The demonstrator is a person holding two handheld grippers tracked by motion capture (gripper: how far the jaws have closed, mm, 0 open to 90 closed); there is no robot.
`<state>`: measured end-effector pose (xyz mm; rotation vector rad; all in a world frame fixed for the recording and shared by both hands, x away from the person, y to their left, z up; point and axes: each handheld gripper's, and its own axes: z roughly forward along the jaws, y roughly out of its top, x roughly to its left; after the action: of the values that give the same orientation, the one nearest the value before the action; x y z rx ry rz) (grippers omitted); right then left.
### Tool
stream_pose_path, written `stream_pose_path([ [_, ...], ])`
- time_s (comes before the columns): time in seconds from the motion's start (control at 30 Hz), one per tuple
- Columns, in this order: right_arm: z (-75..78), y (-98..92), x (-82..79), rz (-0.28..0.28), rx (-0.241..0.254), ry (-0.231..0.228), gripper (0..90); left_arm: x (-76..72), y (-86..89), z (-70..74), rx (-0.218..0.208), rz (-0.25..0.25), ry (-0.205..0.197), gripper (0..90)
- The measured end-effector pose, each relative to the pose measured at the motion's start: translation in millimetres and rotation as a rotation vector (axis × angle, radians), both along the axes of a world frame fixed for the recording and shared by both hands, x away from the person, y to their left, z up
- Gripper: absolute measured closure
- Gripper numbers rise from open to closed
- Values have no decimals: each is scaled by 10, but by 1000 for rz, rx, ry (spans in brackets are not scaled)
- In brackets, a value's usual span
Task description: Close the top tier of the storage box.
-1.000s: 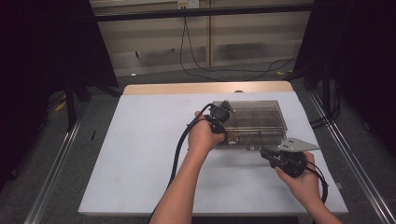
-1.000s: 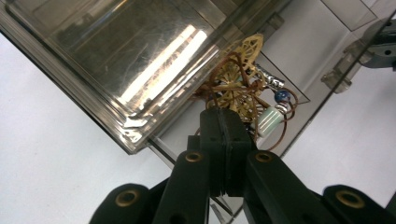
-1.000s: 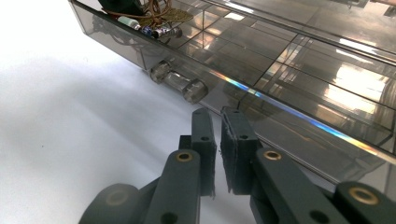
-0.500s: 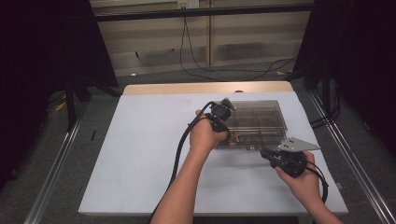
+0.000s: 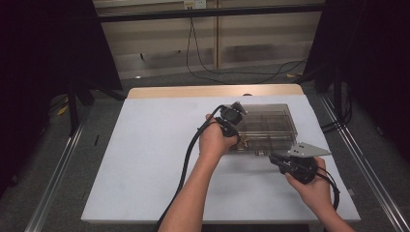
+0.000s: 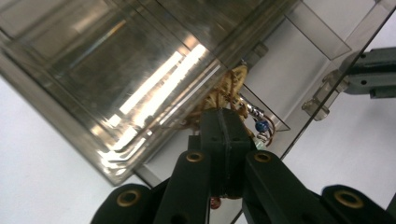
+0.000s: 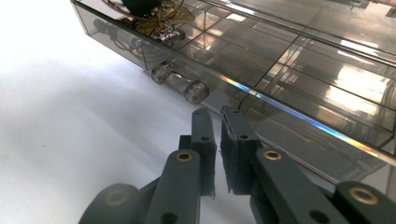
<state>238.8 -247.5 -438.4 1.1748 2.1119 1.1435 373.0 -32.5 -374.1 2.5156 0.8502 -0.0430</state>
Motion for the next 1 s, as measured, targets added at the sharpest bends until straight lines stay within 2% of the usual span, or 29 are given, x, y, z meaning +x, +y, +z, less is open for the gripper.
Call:
stream_pose_path([
  [0.07, -2, -2, 2, 1, 1, 1, 840, -4, -10, -13, 11, -16, 13, 900],
  [0.13, 0, -2, 2, 2, 4, 3, 840, -16, -15, -19, 18, -10, 17, 900],
  [0.17, 0, -1, 1, 0, 0, -1, 840, -18, -12, -19, 42, -19, 16, 900],
  [0.37, -1, 6, 0, 4, -1, -5, 840, -5, 62, -25, 33, 35, 31, 900],
  [0.47, 0, 3, -1, 0, 1, -2, 840, 10, 90, -22, 40, 41, 34, 900],
  [0.5, -1, 0, 2, 3, 1, -2, 840, 15, 92, -26, 41, 44, 48, 900],
  [0.67, 0, 8, 2, 3, 1, -6, 840, 28, 77, -40, 20, 63, 32, 900],
  [0.8, 2, -1, 2, 3, 4, -2, 839, 33, 67, -41, 11, 57, 24, 893],
  [0.9, 2, -3, 3, 6, 6, -1, 838, 15, 61, -32, -16, 58, 22, 816],
  [1.0, 2, 1, 1, 6, 3, -2, 836, 2, 76, 1, -20, 57, 22, 803],
])
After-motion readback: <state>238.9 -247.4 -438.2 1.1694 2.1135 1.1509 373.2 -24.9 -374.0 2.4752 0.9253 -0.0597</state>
